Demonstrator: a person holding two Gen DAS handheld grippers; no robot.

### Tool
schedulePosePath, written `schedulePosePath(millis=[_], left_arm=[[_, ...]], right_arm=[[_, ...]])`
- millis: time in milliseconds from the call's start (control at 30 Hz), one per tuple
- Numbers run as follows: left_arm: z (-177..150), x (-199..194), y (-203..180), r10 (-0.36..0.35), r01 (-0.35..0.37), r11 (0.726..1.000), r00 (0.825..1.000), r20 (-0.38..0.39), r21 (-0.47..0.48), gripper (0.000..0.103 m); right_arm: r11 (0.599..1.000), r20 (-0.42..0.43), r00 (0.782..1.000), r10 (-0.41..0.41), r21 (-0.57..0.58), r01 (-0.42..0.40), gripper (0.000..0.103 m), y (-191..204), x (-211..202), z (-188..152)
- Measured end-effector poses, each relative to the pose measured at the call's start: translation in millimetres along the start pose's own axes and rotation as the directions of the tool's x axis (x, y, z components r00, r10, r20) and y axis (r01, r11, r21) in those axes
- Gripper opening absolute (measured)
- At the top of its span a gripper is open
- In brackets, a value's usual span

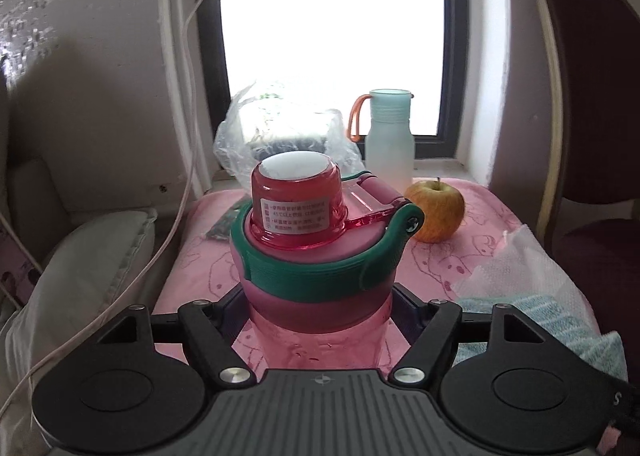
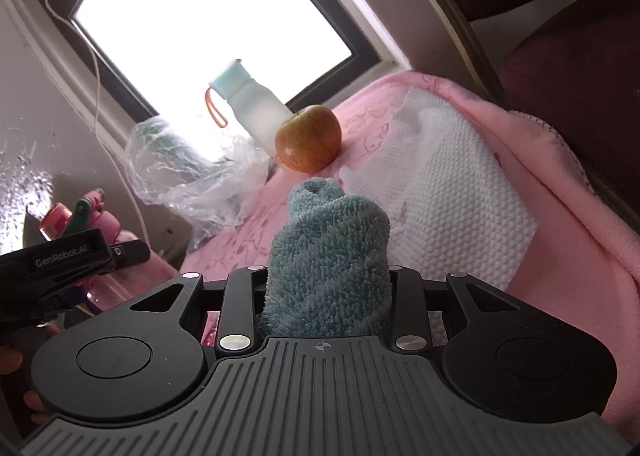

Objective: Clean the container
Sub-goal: 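Turn the pink bottle upright with the left gripper, then tilt the bottle with the left gripper while the right gripper wipes its lid again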

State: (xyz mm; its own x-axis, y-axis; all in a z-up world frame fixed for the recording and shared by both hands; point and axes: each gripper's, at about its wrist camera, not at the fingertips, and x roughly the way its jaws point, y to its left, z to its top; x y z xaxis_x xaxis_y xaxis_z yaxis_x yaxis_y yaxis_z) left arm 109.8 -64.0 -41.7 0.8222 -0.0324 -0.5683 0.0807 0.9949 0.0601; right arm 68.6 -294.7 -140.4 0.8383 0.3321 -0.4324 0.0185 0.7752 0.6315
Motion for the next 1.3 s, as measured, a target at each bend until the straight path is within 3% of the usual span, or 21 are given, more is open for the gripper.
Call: schedulePosePath(millis=[133,267,333,433,567,600,667,733,800,833,900,967,1033,1100,1200,1300], left_arm=[[-4,-3,32,-0.201,0.201,0.976,0.980,-0.006,0.079,0.071],[-16,-13,62,-0.375,0.368,0.913,0.927,0.006,0.177,0.071],[-24,-20,72,-0.415,0.402,0.892,0.909,0.023,0.208,0.071],[-40,-32,78,-0.439,0.413,0.876,0.897,0.058,0.249,0.071],[-56,-46,75,-0.441,0.391,0.861,0.892,0.096,0.324,0.071],[-59,-49,74,-0.441,0.385,0.858,0.892,0.103,0.341,0.071],[-63,-53,73,-0.439,0.375,0.852,0.892,0.109,0.365,0.071],[-64,-54,73,-0.437,0.370,0.851,0.893,0.110,0.373,0.071],[-60,-52,74,-0.432,0.370,0.857,0.896,0.107,0.359,0.071],[-59,-51,75,-0.426,0.370,0.862,0.899,0.101,0.347,0.071],[-55,-47,75,-0.412,0.366,0.872,0.907,0.083,0.326,0.072],[-53,-44,76,-0.397,0.357,0.881,0.915,0.074,0.311,0.072],[-49,-42,77,-0.384,0.351,0.890,0.921,0.065,0.291,0.072],[-45,-40,76,-0.372,0.345,0.901,0.927,0.057,0.264,0.072],[-40,-35,76,-0.361,0.339,0.911,0.931,0.055,0.234,0.072],[-36,-36,75,-0.356,0.339,0.917,0.933,0.049,0.208,0.071]], right_arm=[[1.000,0.001,1.000,-0.009,-0.012,0.009,0.035,2,0,-1],[0.998,-0.008,0.999,-0.036,-0.042,0.036,0.035,8,2,-1],[0.997,-0.015,0.999,-0.050,-0.062,0.049,0.035,15,2,2],[0.994,-0.011,0.999,-0.033,-0.103,0.032,0.035,34,-2,10],[0.969,-0.049,0.990,0.130,-0.207,-0.138,0.035,83,-8,33],[0.955,-0.067,0.979,0.193,-0.216,-0.203,0.035,96,-8,39],[0.915,-0.106,0.936,0.335,-0.198,-0.350,0.035,120,-8,53],[0.863,-0.164,0.869,0.466,-0.133,-0.487,0.035,138,0,63],[0.830,-0.262,0.817,0.514,-0.089,-0.551,0.034,154,18,65],[0.836,-0.315,0.813,0.490,-0.096,-0.541,0.034,160,30,60],[0.873,-0.410,0.833,0.371,-0.151,-0.463,0.033,168,54,46],[0.921,-0.418,0.886,0.200,-0.227,-0.316,0.033,162,73,29],[0.948,-0.388,0.918,0.082,-0.254,-0.192,0.033,144,80,19],[0.964,-0.377,0.926,-0.020,-0.253,-0.083,0.033,124,84,15],[0.962,-0.381,0.914,-0.143,-0.271,0.038,0.033,97,86,9],[0.963,-0.340,0.931,-0.132,-0.266,0.040,0.032,93,68,14]])
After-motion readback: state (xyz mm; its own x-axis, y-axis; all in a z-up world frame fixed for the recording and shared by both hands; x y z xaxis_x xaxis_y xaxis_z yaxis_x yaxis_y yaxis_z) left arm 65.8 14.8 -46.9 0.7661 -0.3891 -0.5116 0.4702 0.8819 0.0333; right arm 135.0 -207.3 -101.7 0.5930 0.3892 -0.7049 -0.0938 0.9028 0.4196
